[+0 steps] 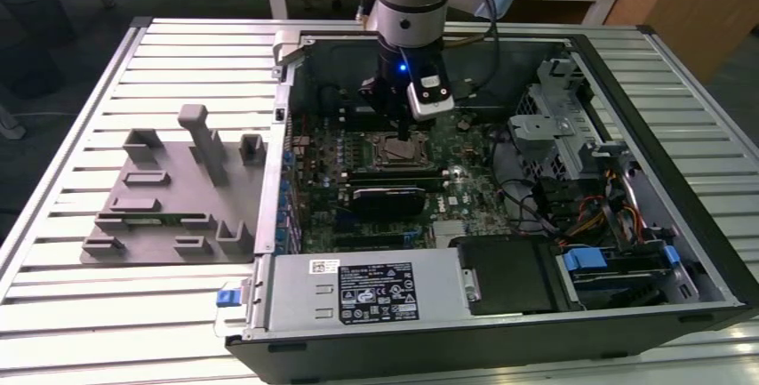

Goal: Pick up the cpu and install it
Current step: 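Install the second cpu locking lever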

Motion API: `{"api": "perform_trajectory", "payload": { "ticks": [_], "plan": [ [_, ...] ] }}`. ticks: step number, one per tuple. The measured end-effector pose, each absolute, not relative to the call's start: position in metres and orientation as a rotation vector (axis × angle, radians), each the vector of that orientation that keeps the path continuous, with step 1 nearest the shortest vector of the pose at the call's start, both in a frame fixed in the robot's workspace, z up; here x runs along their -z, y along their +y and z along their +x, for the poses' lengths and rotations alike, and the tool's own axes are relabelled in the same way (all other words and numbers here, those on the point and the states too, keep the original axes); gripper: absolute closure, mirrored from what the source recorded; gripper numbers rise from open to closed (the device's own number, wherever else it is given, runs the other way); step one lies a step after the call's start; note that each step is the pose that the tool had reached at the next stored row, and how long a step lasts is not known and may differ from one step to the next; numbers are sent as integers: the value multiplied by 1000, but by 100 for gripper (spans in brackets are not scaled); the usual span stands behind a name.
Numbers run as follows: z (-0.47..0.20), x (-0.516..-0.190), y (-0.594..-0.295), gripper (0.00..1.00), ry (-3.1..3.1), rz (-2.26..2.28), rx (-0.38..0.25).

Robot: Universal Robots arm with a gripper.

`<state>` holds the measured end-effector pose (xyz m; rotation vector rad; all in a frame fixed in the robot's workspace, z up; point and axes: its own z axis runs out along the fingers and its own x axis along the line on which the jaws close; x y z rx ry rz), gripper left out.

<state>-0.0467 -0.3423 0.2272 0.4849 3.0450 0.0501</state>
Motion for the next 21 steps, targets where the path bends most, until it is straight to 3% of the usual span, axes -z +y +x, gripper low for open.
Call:
{"api": "perform_trajectory", "payload": {
  "ticks": [21],
  "plan": [
    [-47,-233,-352,89,3045,485,-50]
  ]
}}
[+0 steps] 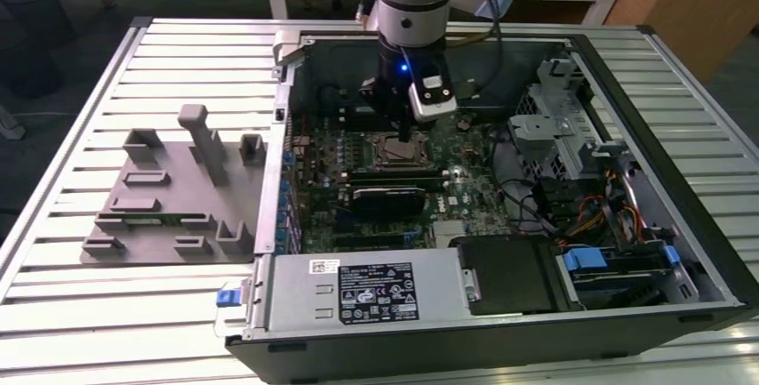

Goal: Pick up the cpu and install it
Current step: 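Install the second cpu locking lever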

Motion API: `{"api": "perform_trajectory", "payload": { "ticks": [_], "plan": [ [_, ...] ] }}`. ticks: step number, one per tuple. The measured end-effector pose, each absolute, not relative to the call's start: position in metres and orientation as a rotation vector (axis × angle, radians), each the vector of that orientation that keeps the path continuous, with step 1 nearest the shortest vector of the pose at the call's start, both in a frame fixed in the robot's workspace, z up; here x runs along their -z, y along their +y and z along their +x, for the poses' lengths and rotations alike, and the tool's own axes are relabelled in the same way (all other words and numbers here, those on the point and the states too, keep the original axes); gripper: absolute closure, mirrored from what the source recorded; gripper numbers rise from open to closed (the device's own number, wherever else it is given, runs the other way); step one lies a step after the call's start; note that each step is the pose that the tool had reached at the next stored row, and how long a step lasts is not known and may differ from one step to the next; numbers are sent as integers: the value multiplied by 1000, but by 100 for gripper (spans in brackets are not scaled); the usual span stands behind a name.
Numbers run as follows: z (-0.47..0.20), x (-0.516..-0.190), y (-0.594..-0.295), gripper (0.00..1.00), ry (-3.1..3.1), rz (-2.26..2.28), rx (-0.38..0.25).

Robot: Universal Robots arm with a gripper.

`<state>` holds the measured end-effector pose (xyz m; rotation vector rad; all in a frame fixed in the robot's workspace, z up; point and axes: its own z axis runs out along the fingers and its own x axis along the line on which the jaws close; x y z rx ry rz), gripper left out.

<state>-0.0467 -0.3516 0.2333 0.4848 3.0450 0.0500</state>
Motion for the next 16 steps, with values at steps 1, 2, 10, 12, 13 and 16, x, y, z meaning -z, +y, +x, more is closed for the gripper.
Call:
{"api": "perform_trajectory", "payload": {
  "ticks": [1,2,10,12,13,16],
  "plan": [
    [-47,-233,-354,89,3045,485,-50],
    [-47,-233,-356,89,3045,485,-50],
    [-47,-233,-374,89,3045,485,-50],
    [-47,-233,-377,89,3045,485,-50],
    [-47,-233,-379,89,3045,485,-50],
    [-47,-233,-382,89,3045,485,-50]
  ]
}}
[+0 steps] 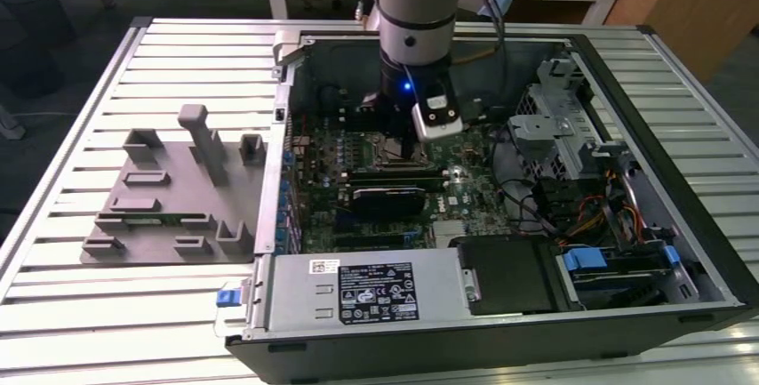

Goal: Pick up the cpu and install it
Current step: 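Install the second cpu locking lever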

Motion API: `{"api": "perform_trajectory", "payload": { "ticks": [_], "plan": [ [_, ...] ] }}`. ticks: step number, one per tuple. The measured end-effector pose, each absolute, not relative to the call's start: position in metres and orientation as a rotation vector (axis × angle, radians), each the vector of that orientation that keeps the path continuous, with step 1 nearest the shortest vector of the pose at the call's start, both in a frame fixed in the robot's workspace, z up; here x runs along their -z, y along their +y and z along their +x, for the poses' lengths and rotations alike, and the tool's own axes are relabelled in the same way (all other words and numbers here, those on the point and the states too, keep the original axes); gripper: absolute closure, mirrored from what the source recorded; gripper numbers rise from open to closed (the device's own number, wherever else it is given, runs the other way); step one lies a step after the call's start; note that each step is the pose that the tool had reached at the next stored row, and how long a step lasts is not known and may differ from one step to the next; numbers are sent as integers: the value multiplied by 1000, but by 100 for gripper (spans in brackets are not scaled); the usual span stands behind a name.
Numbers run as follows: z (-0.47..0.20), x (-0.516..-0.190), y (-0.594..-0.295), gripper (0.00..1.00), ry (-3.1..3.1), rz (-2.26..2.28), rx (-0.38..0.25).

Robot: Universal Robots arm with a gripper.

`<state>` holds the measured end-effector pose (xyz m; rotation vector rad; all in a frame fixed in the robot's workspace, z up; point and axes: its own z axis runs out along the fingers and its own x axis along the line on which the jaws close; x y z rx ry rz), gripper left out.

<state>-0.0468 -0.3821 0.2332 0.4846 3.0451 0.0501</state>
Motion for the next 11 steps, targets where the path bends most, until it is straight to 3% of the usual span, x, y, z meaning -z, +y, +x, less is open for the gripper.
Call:
{"api": "perform_trajectory", "payload": {
  "ticks": [11],
  "plan": [
    [-57,-228,-385,89,3060,389,-53]
  ]
}}
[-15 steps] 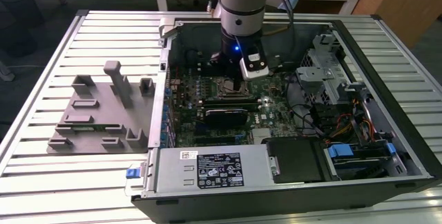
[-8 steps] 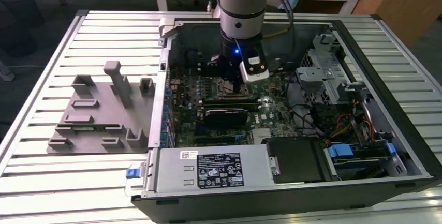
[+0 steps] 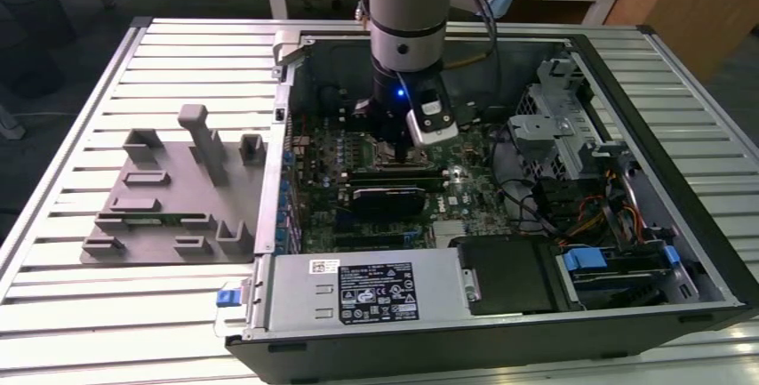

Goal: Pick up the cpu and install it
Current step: 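Install the second cpu locking lever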

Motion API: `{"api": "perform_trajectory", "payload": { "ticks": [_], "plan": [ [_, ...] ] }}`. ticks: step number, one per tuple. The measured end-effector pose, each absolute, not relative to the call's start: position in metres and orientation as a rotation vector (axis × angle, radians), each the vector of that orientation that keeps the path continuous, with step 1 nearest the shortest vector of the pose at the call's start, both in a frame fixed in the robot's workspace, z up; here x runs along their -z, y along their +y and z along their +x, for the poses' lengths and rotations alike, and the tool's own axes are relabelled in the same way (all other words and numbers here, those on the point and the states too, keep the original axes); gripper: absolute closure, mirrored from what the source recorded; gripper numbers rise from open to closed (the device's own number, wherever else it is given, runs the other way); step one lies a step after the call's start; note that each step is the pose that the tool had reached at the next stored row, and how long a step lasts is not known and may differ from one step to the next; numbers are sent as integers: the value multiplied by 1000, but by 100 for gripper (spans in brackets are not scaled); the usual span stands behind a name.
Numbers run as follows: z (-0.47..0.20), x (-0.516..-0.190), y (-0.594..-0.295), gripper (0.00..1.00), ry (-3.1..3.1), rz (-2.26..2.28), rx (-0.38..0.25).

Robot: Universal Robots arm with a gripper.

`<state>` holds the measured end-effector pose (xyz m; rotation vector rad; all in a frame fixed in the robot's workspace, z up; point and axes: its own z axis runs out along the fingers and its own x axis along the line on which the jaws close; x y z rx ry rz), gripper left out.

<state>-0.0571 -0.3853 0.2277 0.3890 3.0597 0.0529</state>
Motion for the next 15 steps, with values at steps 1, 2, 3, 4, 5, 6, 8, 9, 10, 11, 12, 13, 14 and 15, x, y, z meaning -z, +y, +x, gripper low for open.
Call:
{"api": "perform_trajectory", "payload": {
  "ticks": [1,2,3,4,5,6,8,9,10,11,12,13,14,15],
  "plan": [
    [-59,-227,-385,89,3060,385,-53],
    [-62,-227,-386,89,3061,381,-53],
    [-64,-226,-386,89,3061,377,-54],
    [-66,-226,-386,89,3062,374,-55],
    [-68,-226,-386,89,3062,372,-57],
    [-70,-225,-386,89,3063,370,-60],
    [-72,-225,-387,89,3064,365,-66],
    [-72,-224,-387,89,3064,364,-67],
    [-72,-224,-387,89,3064,363,-67],
    [-72,-224,-387,89,3064,363,-67],
    [-72,-224,-387,89,3064,363,-67],
    [-72,-224,-387,89,3064,363,-67],
    [-72,-224,-388,89,3064,363,-72],
    [-72,-224,-388,89,3065,364,-80]
  ]
}}
